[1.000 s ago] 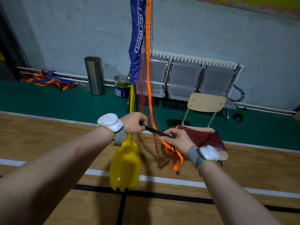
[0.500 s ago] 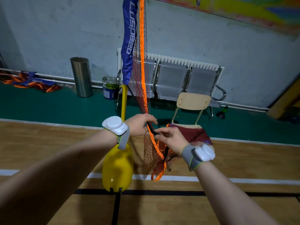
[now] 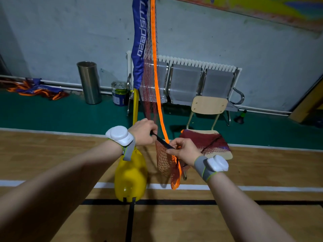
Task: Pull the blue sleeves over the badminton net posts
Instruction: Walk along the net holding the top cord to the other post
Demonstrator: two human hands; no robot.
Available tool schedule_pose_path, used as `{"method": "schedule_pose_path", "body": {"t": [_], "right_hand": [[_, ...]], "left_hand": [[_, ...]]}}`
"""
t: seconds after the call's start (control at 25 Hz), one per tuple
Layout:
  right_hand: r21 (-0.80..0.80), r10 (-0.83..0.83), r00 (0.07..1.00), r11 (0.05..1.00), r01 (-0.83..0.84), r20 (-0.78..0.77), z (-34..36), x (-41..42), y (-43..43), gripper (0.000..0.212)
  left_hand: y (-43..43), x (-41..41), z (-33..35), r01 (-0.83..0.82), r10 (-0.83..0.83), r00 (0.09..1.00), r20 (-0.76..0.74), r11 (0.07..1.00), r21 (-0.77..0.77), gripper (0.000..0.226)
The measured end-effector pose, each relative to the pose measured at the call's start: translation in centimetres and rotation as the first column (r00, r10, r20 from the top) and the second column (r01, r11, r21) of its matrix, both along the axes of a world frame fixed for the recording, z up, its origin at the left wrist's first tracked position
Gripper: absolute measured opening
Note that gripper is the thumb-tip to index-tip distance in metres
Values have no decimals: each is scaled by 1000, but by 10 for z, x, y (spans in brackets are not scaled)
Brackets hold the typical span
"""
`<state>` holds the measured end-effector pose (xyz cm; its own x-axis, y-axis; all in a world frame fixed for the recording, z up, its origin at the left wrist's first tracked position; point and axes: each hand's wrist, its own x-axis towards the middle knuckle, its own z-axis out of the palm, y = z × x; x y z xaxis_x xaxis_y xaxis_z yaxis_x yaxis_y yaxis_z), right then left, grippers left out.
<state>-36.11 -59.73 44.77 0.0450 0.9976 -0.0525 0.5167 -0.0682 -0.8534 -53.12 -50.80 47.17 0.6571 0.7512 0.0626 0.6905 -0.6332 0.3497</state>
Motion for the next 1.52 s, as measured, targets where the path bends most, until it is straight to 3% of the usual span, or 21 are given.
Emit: {"method": "schedule_pose_path", "body": {"t": [0.28, 0.44, 0.64, 0.76, 0.96, 1.16, 1.36, 1.52], "right_hand": [[-7, -87, 982, 996, 87, -168, -12, -1, -9, 19], [31, -96, 990, 994, 100, -105, -6, 2, -19, 17], [86, -63, 988, 993, 76, -139, 11, 6, -25, 17], [123, -25, 993, 992, 40, -117, 23, 9, -23, 7], [115, 7, 994, 993, 5, -109, 24, 21, -28, 9], [66, 2, 996, 998, 5, -93, 10, 35, -38, 15], [67, 5, 999, 998, -1, -53, 6, 46, -49, 12], [68, -8, 1000, 998, 7, 11, -1, 57, -59, 8]], "left_hand": [[6, -20, -1, -85, 86, 993, 78, 996, -18, 14], [3, -24, -3, -87, 87, 994, 60, 996, -13, 13], [1, -20, 1, -102, 104, 991, 81, 994, -27, 11], [0, -13, 6, -97, 98, 990, 100, 995, -23, 13], [-19, 11, 10, -47, 56, 996, 68, 991, -124, 31], [-50, 44, 9, 53, -45, 995, 83, 994, -93, 50], [-69, 58, 5, 53, -49, 998, 29, 990, -131, 31], [-81, 59, 7, 22, -20, 1000, 22, 998, -62, 18]]}}
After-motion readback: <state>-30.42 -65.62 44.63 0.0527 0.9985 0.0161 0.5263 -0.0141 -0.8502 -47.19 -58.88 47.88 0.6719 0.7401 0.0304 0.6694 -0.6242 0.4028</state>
